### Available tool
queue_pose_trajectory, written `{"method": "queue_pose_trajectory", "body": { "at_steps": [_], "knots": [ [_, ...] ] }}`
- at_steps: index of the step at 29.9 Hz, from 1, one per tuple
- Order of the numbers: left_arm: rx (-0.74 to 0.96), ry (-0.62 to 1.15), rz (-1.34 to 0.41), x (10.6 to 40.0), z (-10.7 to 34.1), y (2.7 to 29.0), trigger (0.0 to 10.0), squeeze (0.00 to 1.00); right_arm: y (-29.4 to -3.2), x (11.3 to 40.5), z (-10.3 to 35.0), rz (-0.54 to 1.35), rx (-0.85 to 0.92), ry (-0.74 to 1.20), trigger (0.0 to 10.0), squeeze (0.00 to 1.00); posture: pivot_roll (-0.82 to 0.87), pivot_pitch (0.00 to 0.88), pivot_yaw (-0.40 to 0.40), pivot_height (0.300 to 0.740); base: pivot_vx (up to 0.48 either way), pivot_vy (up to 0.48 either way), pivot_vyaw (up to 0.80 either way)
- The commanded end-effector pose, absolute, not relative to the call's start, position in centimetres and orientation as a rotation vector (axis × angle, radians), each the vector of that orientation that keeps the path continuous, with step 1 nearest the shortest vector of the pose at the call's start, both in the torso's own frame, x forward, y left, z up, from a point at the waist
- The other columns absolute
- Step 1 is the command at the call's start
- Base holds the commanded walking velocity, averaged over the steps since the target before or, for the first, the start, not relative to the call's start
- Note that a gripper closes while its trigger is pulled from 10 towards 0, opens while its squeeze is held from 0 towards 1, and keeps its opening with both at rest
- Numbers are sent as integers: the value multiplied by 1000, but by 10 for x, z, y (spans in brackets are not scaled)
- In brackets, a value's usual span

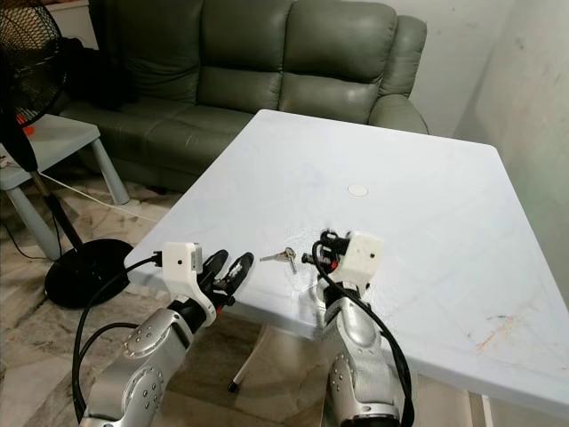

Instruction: Hang keys on a hook

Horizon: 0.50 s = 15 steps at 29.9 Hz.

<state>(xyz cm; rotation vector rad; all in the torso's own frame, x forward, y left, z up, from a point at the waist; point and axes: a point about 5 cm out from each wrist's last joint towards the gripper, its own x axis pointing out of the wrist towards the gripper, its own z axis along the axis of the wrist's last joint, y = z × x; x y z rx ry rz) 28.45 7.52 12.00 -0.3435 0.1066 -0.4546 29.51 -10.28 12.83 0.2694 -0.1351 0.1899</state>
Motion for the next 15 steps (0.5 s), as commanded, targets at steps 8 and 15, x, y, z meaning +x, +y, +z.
{"method": "queue_pose_trajectory", "body": {
  "at_steps": [8,15],
  "knots": [
    [-382,102,-482,283,122,61,10000,0,-90,290,123,360,-310,-236,0,0,-3,0,-30,740,0,0,0],
    [-383,99,-485,284,122,60,10000,0,-93,292,117,336,-705,-296,10000,0,-4,0,-32,740,0,0,0]
  ]
}}
